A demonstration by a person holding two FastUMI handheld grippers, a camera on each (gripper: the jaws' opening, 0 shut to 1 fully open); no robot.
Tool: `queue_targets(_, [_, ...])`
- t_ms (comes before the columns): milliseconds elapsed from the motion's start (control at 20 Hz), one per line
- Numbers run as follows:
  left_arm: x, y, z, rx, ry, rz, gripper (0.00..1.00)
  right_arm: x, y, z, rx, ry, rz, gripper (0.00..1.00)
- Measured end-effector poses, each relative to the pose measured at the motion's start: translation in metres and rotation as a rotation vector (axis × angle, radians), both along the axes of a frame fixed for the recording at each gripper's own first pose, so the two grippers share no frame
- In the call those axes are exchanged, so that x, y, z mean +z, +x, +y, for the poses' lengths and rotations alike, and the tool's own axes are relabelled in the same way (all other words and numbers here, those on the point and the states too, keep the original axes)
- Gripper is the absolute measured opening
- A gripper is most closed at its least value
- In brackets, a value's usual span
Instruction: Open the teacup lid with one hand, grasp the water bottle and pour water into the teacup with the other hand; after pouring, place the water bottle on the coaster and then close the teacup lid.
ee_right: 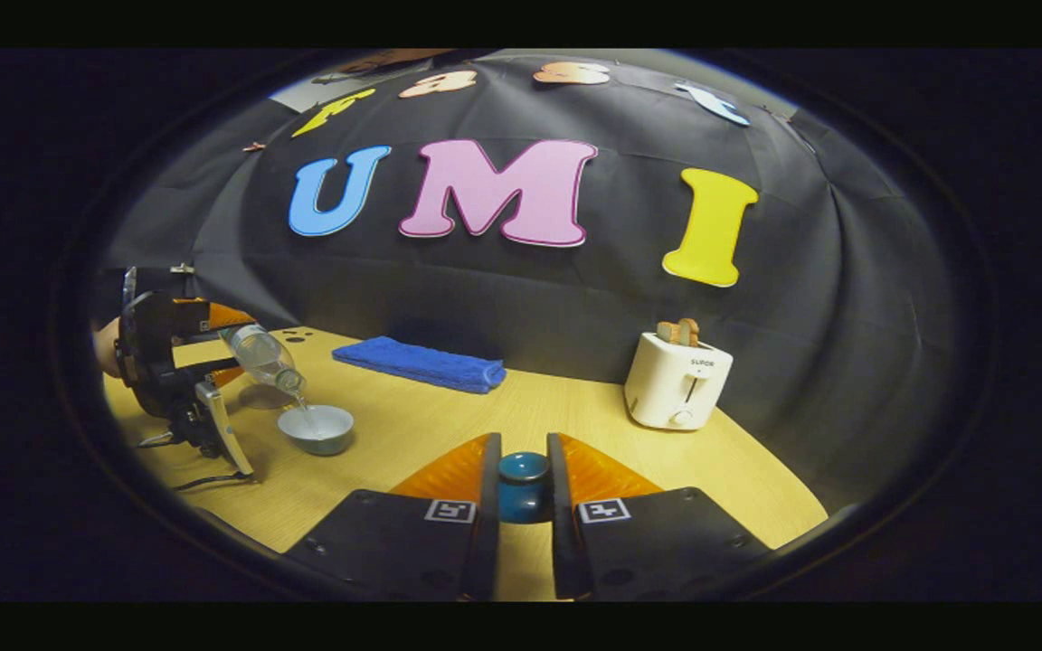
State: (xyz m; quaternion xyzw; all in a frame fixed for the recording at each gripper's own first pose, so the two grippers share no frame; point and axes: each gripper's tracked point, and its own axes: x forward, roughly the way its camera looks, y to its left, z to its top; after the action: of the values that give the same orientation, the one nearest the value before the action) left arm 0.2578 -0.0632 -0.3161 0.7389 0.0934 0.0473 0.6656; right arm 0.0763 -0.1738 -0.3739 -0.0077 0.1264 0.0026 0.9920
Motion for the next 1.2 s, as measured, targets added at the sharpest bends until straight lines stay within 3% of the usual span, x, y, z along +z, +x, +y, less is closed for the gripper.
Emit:
queue_targets(300, [0.005, 0.003, 0.001, -0.024, 0.064, -0.035, 0.72, 0.001, -0.001, -0.002, -0.001, -0.007, -0.004, 0.31])
queue_targets(450, [0.012, 0.006, -0.002, -0.059, 0.102, -0.054, 0.72, 0.001, -0.002, -0.002, -0.002, -0.006, -0.003, 0.22])
queue_targets(700, [0.026, 0.01, -0.005, -0.118, 0.171, -0.07, 0.72, 0.001, -0.001, 0.001, 0.001, -0.003, -0.006, 0.31])
queue_targets(750, [0.029, 0.011, -0.005, -0.126, 0.178, -0.074, 0.72, 0.002, -0.002, 0.001, 0.0, -0.002, -0.008, 0.22])
queue_targets(850, [0.032, 0.013, -0.005, -0.14, 0.189, -0.076, 0.72, 0.004, -0.002, 0.0, -0.003, 0.002, -0.014, 0.31])
queue_targets(900, [0.033, 0.014, -0.005, -0.144, 0.204, -0.078, 0.72, 0.005, -0.002, 0.0, -0.005, 0.004, -0.016, 0.31])
queue_targets(950, [0.035, 0.015, -0.003, -0.149, 0.218, -0.081, 0.72, 0.005, -0.002, 0.001, -0.006, 0.005, -0.016, 0.21])
queue_targets(1000, [0.036, 0.015, -0.003, -0.155, 0.23, -0.086, 0.72, 0.006, -0.002, 0.001, -0.007, 0.006, -0.019, 0.31])
queue_targets(1150, [0.045, 0.014, -0.003, -0.177, 0.26, -0.104, 0.72, 0.008, -0.002, -0.002, -0.013, -0.013, -0.032, 0.31])
queue_targets(1200, [0.046, 0.015, -0.004, -0.186, 0.27, -0.112, 0.72, 0.006, -0.002, -0.002, -0.012, -0.016, -0.029, 0.27])
